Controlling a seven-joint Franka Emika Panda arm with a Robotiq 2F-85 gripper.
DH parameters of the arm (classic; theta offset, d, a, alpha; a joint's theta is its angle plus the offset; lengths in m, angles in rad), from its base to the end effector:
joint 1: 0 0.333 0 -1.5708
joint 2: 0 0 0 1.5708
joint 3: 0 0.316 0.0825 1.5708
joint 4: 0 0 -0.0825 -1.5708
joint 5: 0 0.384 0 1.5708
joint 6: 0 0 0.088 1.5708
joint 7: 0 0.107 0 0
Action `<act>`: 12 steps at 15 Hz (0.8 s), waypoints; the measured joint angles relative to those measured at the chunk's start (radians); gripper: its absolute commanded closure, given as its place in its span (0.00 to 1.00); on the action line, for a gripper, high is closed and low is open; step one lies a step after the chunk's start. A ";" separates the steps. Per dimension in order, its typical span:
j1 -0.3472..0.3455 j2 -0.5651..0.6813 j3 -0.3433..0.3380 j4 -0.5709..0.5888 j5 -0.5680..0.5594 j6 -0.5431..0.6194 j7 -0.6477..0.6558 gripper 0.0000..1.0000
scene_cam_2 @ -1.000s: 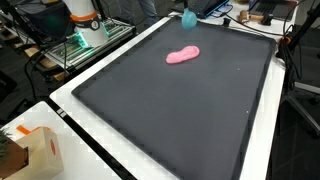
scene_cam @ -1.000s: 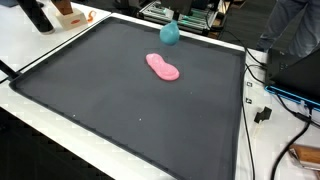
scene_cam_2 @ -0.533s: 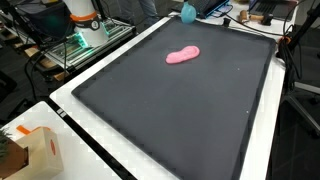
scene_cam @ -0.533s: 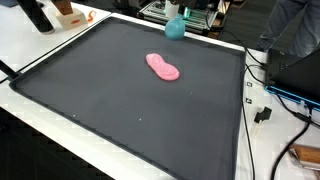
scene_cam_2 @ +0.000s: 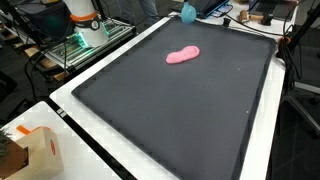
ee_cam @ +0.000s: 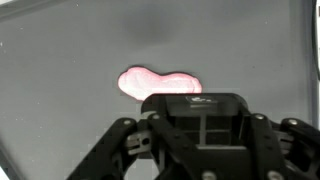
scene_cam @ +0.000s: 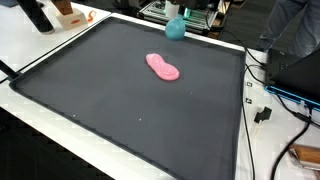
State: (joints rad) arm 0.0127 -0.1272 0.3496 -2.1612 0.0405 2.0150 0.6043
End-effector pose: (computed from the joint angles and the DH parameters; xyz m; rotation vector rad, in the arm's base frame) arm 0.4738 0.1860 0.4464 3.0960 -0.4096 -0.0311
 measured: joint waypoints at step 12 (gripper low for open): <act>0.056 0.015 -0.190 -0.147 0.234 0.122 -0.645 0.65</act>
State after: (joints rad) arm 0.0691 -0.1126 0.1593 -2.3082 0.2744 2.1366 -0.0411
